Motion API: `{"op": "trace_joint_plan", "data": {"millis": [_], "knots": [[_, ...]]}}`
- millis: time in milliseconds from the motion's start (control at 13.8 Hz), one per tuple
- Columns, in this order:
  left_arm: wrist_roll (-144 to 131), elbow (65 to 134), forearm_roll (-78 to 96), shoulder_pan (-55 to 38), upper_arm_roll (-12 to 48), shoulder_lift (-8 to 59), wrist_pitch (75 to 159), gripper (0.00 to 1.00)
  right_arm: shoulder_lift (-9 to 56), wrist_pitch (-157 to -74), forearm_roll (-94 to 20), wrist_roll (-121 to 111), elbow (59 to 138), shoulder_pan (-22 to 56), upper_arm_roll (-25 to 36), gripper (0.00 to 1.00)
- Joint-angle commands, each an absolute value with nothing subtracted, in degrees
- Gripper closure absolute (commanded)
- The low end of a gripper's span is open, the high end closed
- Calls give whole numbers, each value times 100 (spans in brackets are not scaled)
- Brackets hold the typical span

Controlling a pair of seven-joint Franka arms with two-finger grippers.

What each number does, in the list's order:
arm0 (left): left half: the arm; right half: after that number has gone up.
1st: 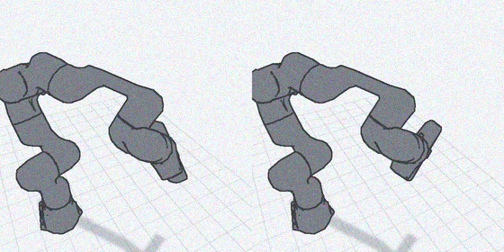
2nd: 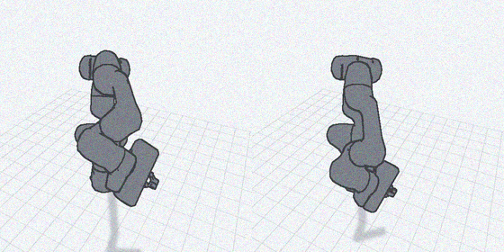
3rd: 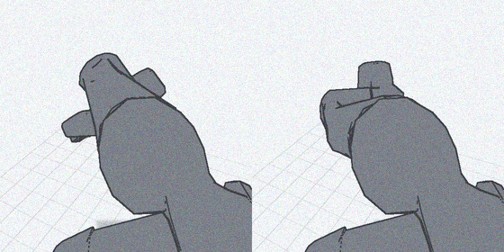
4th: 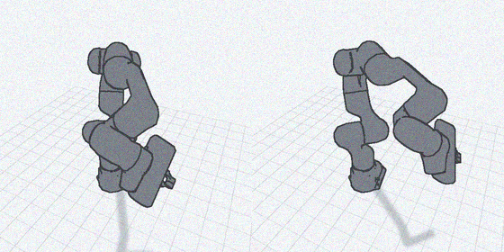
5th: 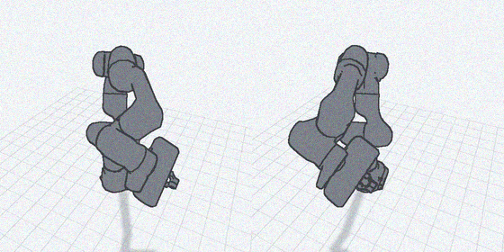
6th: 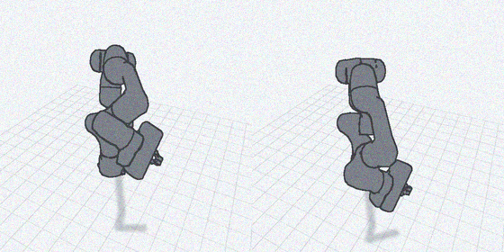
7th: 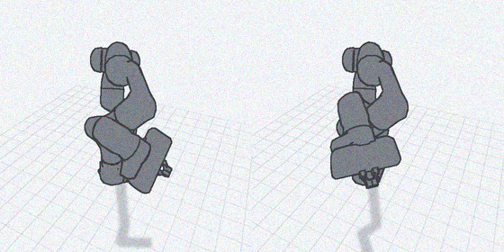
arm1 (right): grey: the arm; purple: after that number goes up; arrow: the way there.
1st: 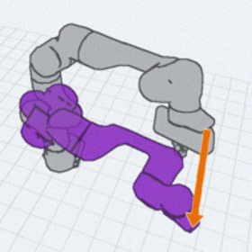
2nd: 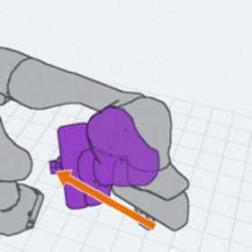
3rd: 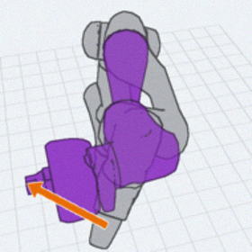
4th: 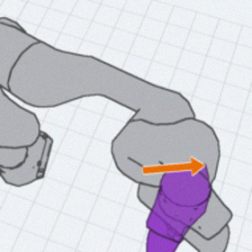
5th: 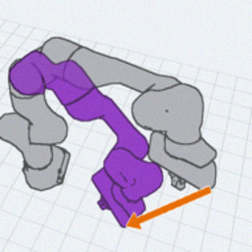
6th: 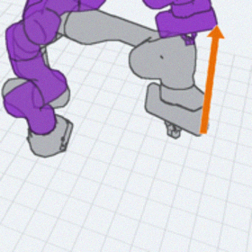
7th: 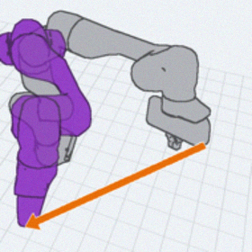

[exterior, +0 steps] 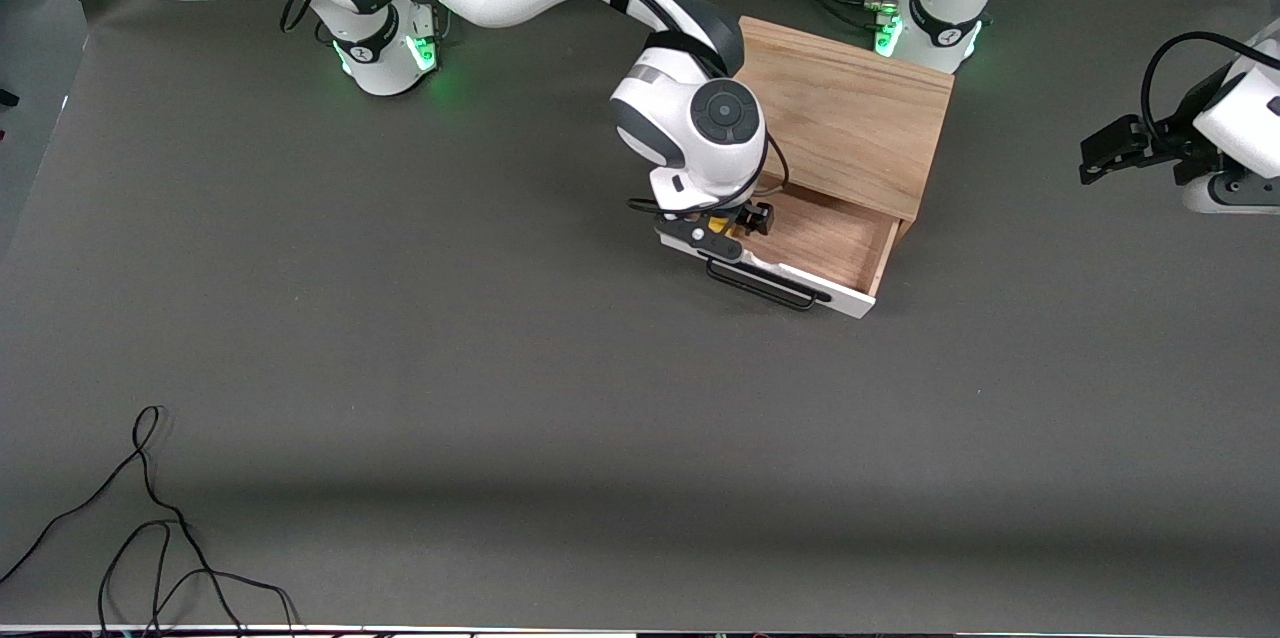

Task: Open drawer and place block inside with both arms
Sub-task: 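Open the right gripper and release the cube inside the drawer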

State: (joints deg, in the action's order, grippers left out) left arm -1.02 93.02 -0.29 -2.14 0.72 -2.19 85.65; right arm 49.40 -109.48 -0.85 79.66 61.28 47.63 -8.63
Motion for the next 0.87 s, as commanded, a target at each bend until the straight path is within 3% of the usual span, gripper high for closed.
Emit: {"op": "trace_joint_plan", "data": {"millis": [0,289,506,651,795], "knots": [[-26,9299,-26,-141,114,-308,8481,0,4388,-10575,-123,8024,6091,4668,-844,0],[-26,9281,-18,-141,105,-308,8482,0,3483,-9863,-106,7902,6108,4361,-844,0],[-26,9281,-26,-149,105,-308,8490,0,2675,-8696,-105,6911,6126,3886,-713,0],[-26,9290,-26,-141,105,-308,8482,0,2147,-8045,-79,6454,6135,3675,-275,0],[-26,9281,-26,-149,105,-299,8490,0,1821,-7552,-26,4878,6135,3674,663,0]]}}
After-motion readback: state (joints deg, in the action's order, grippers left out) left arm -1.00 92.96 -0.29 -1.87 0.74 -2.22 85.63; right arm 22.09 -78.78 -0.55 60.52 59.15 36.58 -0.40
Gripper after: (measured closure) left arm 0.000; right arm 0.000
